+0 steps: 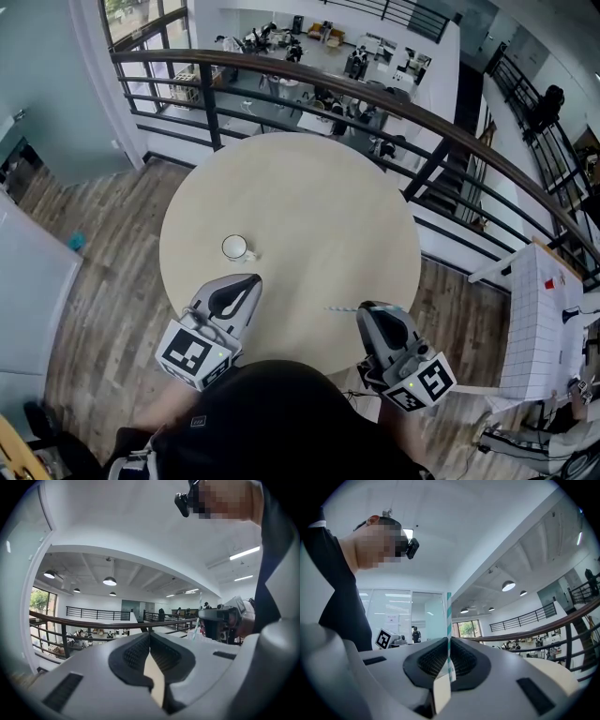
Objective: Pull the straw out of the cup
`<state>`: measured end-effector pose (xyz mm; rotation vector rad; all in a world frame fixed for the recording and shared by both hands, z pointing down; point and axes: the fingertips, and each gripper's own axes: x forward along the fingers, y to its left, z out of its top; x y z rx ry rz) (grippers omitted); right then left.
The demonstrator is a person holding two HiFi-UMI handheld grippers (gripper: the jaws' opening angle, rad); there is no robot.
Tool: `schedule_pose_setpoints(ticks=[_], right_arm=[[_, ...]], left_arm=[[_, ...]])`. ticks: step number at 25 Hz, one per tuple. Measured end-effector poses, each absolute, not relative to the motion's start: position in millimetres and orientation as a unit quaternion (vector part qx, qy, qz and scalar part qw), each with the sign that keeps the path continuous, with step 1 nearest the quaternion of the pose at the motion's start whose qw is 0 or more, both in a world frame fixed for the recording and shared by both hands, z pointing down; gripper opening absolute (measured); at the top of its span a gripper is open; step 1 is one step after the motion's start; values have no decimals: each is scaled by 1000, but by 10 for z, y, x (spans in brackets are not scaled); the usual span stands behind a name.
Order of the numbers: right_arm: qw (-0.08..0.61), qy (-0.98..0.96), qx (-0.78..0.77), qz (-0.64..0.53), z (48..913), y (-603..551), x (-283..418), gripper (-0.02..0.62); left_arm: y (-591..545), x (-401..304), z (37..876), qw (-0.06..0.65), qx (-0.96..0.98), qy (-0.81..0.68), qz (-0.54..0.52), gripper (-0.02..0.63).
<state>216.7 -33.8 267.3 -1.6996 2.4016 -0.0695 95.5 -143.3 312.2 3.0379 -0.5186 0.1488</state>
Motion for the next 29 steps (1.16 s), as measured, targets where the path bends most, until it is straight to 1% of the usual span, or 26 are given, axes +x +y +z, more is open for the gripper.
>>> schedule_pose_setpoints(ticks=[29], right_arm=[[93, 813, -573, -43, 2826, -498, 2058, 31]], left_arm=[[-1521, 911, 3208, 38, 985, -160, 58, 8]])
